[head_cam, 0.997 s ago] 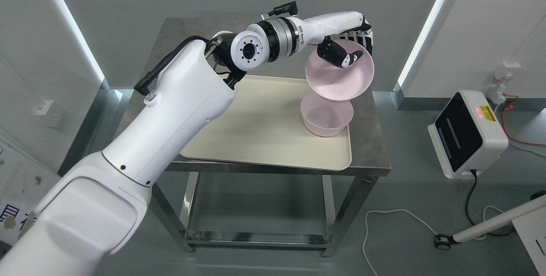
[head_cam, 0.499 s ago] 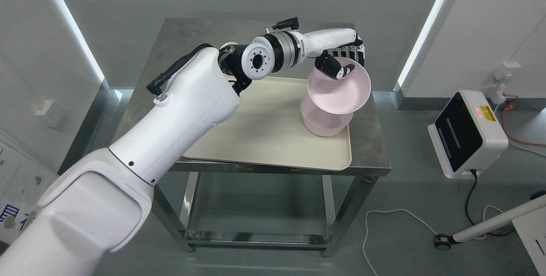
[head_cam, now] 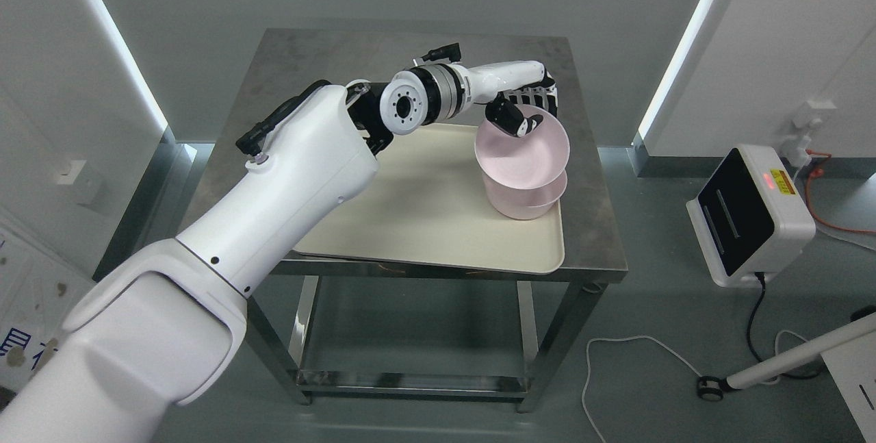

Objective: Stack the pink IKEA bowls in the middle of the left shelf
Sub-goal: 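Carry the held bowl over the other pink bowl and lower it inside, then regrip the stacked pink bowls at their rim with the left hand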

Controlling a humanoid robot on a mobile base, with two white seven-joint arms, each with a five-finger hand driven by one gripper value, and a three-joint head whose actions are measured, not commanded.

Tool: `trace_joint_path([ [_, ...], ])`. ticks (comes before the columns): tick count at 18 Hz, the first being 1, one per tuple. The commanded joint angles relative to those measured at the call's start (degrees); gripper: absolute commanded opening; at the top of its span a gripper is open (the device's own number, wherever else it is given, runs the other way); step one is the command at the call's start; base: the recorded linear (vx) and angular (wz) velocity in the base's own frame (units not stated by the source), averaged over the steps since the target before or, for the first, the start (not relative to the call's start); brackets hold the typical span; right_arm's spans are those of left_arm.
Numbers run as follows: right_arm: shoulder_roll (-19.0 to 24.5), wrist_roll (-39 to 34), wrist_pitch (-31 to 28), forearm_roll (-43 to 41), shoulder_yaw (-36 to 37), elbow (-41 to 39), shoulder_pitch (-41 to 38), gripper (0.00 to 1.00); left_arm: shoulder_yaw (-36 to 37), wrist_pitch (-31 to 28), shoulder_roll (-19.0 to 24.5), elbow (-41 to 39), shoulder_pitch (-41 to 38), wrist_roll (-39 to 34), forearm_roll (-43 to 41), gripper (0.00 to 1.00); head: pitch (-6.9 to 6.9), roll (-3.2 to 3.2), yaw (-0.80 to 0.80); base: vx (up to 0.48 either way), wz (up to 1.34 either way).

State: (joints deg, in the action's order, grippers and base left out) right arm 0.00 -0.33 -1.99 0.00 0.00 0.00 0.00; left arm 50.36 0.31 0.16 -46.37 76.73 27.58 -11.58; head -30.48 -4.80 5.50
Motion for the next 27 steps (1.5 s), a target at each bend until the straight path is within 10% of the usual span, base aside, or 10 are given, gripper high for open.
trace_joint_path([
  [1, -1.0, 0.0, 0.0, 0.0, 0.6, -1.9, -1.7, 1.0, -1.0, 0.0, 0.8, 3.7, 0.0, -0.1, 0.3, 0.12, 0.0, 0.0, 0.0, 0.0, 0.0],
  [4, -1.0, 0.0, 0.1, 0.0, 0.6, -1.9, -1.7, 1.0, -1.4, 0.0, 0.8, 3.7, -0.1, -0.1, 0.6, 0.39, 0.0, 0.0, 0.0, 0.0, 0.0],
  [9, -1.0, 0.0, 0.0, 0.0, 0.7, -1.9, -1.7, 1.0, -4.5, 0.0, 0.8, 3.7, -0.3, -0.1, 2.3, 0.55, 0.0, 0.0, 0.0, 0.0, 0.0],
  [16, -1.0, 0.0, 0.0, 0.0, 0.6, -1.9, -1.7, 1.0, -36.4, 0.1, 0.8, -21.0, -14.3, 0.2, 5.8, 0.79, 0.0, 0.0, 0.0, 0.0, 0.0],
  [20, -1.0, 0.0, 0.1, 0.0, 0.6, -1.9, -1.7, 1.0, -31.0, 1.2, 0.8, -39.0, -29.6, 2.5, 7.9, 0.85, 0.0, 0.0, 0.0, 0.0, 0.0],
  [27, -1.0, 0.0, 0.0, 0.0, 0.6, -1.9, -1.7, 1.0, -16.7, -1.8, 0.8, -39.6, -33.7, 3.5, -9.6, 0.85, 0.0, 0.0, 0.0, 0.0, 0.0],
])
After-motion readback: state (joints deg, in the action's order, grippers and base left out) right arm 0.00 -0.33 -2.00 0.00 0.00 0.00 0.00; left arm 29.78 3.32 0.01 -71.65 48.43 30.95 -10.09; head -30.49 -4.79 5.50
